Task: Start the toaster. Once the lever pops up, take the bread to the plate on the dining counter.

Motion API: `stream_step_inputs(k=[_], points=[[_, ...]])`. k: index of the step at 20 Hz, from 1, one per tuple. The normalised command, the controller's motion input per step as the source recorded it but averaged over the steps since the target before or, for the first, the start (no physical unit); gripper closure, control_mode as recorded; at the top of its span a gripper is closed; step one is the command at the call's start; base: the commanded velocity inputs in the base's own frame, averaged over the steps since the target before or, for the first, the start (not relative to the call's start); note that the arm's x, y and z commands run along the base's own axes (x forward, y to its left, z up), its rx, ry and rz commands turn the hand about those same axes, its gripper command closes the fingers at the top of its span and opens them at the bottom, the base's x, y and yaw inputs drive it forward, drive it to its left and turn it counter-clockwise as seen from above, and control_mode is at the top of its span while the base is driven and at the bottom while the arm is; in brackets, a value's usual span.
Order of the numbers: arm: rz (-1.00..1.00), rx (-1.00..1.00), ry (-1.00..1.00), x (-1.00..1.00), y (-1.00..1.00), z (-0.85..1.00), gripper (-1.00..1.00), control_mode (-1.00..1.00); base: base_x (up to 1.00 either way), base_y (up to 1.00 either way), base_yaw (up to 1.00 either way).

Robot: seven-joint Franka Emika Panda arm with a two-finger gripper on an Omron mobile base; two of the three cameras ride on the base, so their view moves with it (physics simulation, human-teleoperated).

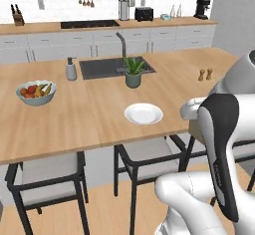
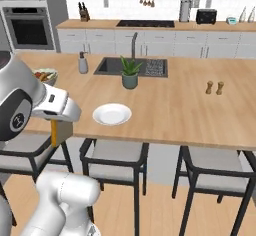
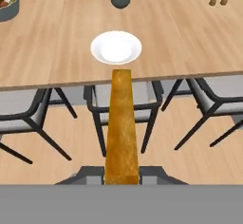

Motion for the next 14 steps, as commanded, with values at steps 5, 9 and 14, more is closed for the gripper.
stream_step_inputs(k=[5,9,14], points=[[0.00,0.00,0.00,0.00,0.00,0.00,1.00,1.00,0.53,0.31,-0.11],[0.00,0.00,0.00,0.00,0.00,0.00,1.00,1.00,0.38,0.31,-0.05],[0.00,0.00,0.01,0.06,0.00,-0.04,1.00,-1.00,0.07,0.08,0.00]])
